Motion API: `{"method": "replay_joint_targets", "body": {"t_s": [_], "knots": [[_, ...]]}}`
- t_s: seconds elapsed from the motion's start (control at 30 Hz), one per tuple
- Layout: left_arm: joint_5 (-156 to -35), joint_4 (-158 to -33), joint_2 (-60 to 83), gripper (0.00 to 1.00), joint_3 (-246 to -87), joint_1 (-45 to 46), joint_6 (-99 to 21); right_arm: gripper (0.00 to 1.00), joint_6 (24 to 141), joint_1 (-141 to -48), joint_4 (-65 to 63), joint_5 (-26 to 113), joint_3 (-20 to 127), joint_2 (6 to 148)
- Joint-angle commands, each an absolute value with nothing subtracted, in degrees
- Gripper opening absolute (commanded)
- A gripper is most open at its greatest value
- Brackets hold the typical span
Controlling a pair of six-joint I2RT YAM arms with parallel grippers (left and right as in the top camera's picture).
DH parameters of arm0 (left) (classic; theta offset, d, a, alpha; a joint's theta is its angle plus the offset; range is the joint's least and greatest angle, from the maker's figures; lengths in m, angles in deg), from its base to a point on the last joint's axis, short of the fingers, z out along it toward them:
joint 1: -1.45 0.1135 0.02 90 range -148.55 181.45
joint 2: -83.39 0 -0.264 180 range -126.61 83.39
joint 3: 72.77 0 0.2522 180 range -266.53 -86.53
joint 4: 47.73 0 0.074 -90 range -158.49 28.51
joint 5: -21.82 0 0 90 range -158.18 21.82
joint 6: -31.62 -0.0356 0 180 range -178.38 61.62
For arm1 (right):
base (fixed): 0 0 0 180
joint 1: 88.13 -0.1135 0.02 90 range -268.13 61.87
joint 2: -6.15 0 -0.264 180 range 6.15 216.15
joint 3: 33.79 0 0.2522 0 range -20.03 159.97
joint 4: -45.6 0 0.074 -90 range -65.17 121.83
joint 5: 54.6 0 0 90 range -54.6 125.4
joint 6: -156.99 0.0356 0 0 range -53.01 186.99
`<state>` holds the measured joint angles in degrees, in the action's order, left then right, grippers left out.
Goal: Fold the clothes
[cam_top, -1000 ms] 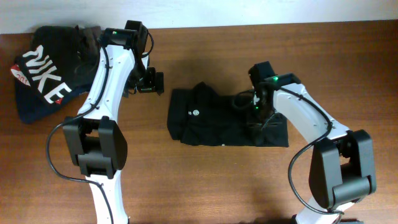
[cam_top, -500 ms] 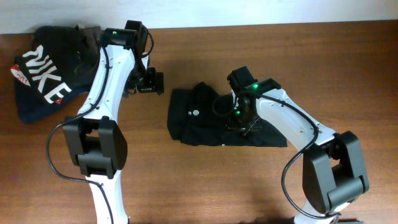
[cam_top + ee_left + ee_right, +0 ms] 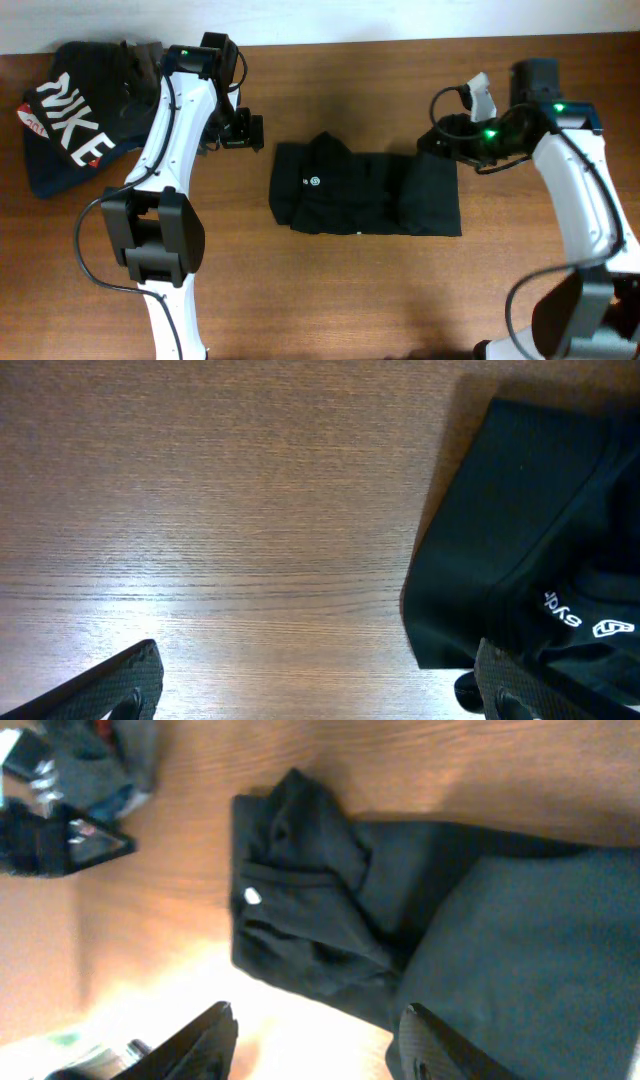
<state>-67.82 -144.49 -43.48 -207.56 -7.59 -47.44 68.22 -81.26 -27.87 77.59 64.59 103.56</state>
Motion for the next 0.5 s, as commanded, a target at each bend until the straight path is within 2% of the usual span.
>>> {"method": "replay_joint_targets", "body": {"t_s": [0.0,0.27,0.47], "knots": [[-68.43,-144.23,-42.47,0.99,-208.06,-7.57,-47.16,0.59,57.07,-78.68,-28.17,95.43,62.73,110.81],[-68.43,-144.9,-42.47,0.99,-208.06,-7.57,-47.16,0.59,55.63,-79.73,-21.57,107.1,62.69,131.23],[-68.43,-144.68,-42.47,0.99,-208.06,-7.57,-47.16,0.59,55.65,-82.42,-20.79,103.08,62.69,137.81]]}}
